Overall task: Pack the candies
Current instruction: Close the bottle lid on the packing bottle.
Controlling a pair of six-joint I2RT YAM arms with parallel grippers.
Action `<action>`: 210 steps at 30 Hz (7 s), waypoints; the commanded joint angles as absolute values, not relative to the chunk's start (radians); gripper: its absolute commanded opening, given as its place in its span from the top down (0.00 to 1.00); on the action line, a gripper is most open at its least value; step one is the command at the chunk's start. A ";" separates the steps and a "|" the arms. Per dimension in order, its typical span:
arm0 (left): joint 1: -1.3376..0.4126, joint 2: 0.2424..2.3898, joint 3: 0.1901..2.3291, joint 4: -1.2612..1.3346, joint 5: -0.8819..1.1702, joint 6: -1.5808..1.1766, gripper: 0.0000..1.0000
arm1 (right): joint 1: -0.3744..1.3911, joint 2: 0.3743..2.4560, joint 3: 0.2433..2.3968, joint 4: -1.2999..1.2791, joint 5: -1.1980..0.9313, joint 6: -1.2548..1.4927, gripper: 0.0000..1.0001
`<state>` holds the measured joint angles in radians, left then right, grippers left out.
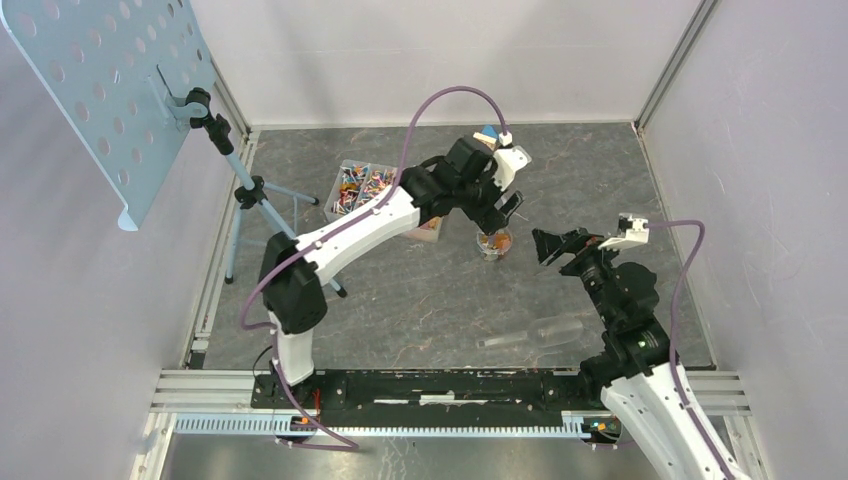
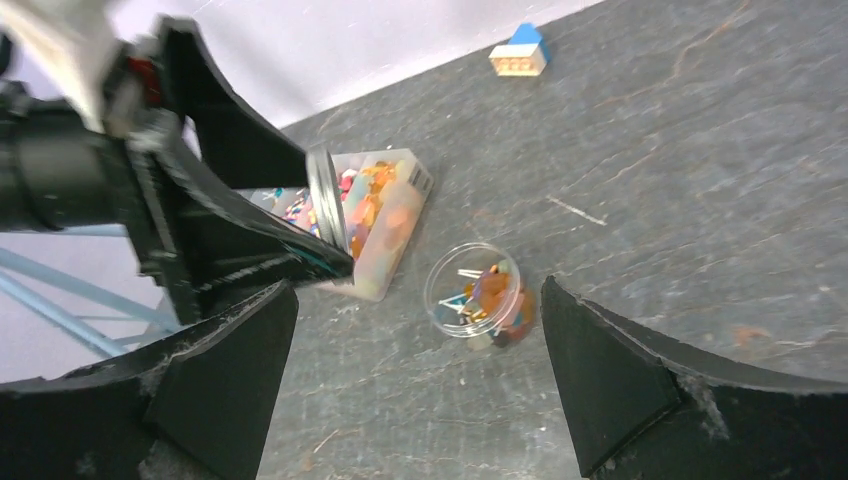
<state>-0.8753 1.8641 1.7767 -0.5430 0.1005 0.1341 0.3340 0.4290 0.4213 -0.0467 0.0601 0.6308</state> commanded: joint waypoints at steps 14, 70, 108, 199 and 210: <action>-0.894 2.204 2.117 -0.833 0.020 -0.104 0.33 | 0.337 0.322 0.556 -0.181 0.162 0.434 0.02; -0.700 1.786 1.517 -0.336 0.172 -0.299 0.13 | 0.336 0.799 0.541 0.036 -0.059 0.424 0.06; -0.698 2.003 1.397 0.067 0.401 -0.513 0.61 | 0.232 1.365 0.646 0.225 -0.226 0.302 0.44; -0.713 2.003 1.278 -0.082 0.524 -0.402 0.26 | 0.181 1.410 0.530 0.225 -0.372 0.345 0.61; -0.712 2.078 1.169 -0.012 0.439 -0.502 0.50 | 0.174 1.368 0.473 0.234 -0.365 0.344 0.61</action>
<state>-0.7025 2.0071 1.2499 0.0879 0.5304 -0.4862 0.1780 1.3788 0.5274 0.2974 -0.4046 0.3698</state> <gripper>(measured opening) 0.567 0.396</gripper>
